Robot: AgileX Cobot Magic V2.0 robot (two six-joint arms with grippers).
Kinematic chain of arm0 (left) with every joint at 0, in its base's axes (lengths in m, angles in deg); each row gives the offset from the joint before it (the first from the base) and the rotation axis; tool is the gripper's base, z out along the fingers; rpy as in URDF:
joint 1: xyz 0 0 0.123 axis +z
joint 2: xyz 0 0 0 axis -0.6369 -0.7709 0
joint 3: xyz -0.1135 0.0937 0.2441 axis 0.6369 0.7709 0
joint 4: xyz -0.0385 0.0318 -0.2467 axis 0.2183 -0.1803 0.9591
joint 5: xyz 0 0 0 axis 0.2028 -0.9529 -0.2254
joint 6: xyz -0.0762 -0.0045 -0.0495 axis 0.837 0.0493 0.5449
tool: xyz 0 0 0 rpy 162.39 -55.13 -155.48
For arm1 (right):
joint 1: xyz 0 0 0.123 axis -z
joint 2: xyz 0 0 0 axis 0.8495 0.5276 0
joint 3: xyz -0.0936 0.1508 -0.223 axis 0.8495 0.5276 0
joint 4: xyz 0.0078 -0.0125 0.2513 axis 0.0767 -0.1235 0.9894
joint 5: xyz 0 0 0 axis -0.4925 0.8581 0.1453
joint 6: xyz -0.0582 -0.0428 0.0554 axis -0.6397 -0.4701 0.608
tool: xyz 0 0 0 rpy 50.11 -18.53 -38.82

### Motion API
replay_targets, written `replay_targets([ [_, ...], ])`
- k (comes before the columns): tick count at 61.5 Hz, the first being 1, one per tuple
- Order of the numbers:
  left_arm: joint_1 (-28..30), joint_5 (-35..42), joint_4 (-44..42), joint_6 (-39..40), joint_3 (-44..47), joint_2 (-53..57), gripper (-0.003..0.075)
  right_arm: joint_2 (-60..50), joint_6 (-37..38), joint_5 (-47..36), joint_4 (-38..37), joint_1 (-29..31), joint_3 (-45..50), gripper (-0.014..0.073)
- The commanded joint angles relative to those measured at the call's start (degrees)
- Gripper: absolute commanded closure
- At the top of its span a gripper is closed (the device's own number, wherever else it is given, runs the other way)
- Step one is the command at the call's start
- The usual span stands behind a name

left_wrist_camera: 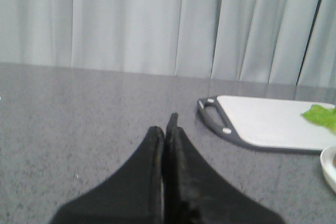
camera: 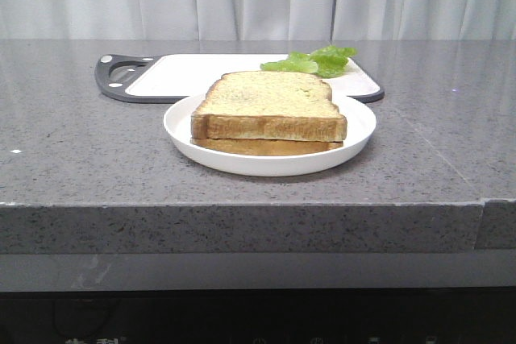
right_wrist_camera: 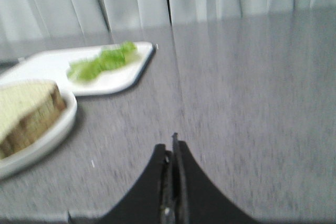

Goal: Left arm grabs bread, right arm adds lettuce

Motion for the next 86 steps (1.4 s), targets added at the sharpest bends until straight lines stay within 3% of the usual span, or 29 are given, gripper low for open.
replay_targets([
  [1, 0.14, -0.34, 0.21, 0.57, -8.21, -0.43, 0.0741, -0.94, -1.23, -2.96, -0.21, 0.36, -6.66, 0.0711],
  [21, 0.14, -18.15, -0.59, 0.00, -29.31, -12.67, 0.0741, 8.32, -1.23, 12.09, -5.98, 0.36, -25.68, 0.0711],
  [32, 0.14, -26.20, -0.49, -1.81, -35.37, -21.37, 0.0741, 18.73, -1.23, 20.28, -6.20, 0.36, -34.53, 0.0711],
  [64, 0.14, -26.18, 5.46, -1.81, -35.25, -31.53, 0.0735, 33.88, -1.23, 25.13, -6.15, 0.36, -35.60, 0.0709],
  [70, 0.14, -26.18, 5.24, -1.90, -35.25, -33.28, 0.0629, 35.32, -1.23, 25.74, -6.15, 0.36, -35.60, 0.0669],
  [74, 0.14, -26.18, 5.24, -1.90, -35.25, -34.66, 0.0482, 36.13, -1.23, 25.81, -6.15, 0.36, -35.60, 0.0582],
  [80, 0.14, -26.07, 6.37, -1.90, -35.25, -36.61, 0.0279, 36.92, -1.23, 25.88, -6.15, 0.36, -35.60, 0.0385],
  [86, -0.07, -26.30, 9.41, -2.51, -35.25, -39.23, 0.0218, 37.26, -1.23, 25.69, -6.15, 0.36, -35.60, 0.0237],
])
